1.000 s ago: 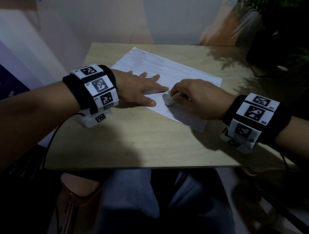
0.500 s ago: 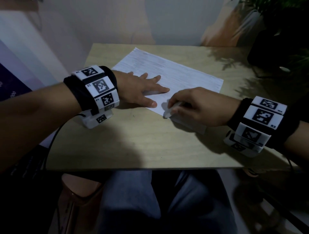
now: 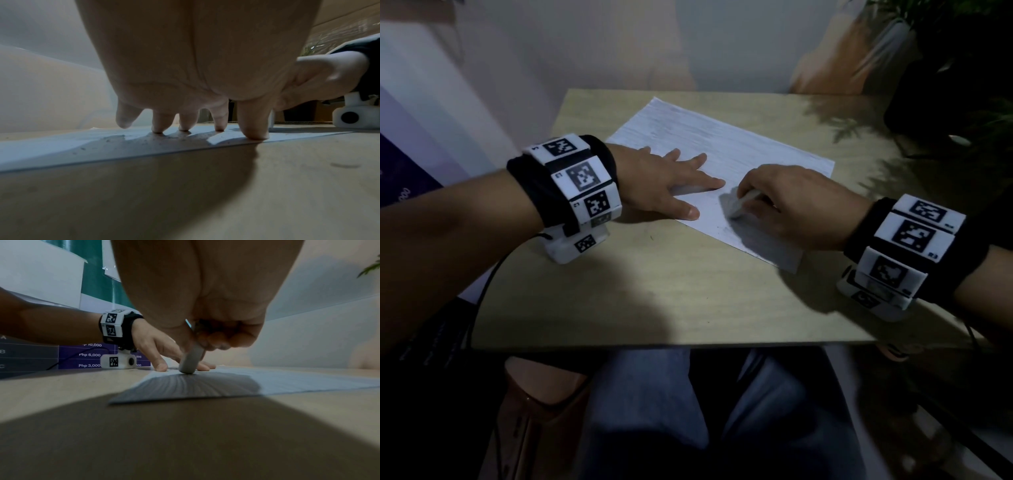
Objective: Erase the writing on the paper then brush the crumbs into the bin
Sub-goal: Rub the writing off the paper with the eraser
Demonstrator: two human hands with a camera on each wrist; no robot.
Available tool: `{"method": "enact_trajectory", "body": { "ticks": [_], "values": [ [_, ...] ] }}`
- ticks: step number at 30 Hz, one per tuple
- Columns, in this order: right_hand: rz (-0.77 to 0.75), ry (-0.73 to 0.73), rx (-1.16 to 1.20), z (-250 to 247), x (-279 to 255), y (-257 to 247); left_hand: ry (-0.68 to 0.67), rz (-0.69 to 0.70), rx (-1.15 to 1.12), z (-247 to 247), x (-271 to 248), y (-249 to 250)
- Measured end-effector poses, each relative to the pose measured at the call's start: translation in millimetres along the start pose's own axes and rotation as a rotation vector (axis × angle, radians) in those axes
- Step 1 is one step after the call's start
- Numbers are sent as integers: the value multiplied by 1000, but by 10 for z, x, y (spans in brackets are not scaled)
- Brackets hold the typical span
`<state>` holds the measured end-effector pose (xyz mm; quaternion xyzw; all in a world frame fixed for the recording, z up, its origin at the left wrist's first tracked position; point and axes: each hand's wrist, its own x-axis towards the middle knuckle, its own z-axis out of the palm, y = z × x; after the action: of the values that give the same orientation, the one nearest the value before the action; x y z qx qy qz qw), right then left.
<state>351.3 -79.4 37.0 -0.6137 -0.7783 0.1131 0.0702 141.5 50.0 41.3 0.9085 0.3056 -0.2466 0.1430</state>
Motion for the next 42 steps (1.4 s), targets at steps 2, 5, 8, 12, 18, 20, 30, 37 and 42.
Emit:
{"method": "enact_trajectory", "body": {
  "ticks": [2, 5, 8, 12, 18, 20, 30, 37, 42],
  "values": [
    [-59, -60, 84, 7, -36, -48, 1, 3, -4, -1, -6, 1],
    [-54, -88, 155, 0, -49, -84, 0, 3, -5, 0, -4, 2],
    [1, -1, 12, -1, -6, -19, 1, -2, -8, -1, -1, 0],
    [-68, -75, 104, 14, -59, -96, -3, -1, -11, -6, -9, 7],
    [55, 12, 23, -26, -16, -26, 2, -9, -1, 0, 0, 3],
    [18, 0, -8, -3, -22, -25, 2, -5, -3, 4, -5, 1],
    [-27, 0, 28, 5, -38, -5, 2, 4, -11, -5, -12, 10],
    [17, 22, 29, -19, -26, 15, 11, 2, -10, -3, -18, 31],
    [-12, -67, 146, -4, -36, -32, 21, 11, -18, 5, -19, 38]
  ]
}}
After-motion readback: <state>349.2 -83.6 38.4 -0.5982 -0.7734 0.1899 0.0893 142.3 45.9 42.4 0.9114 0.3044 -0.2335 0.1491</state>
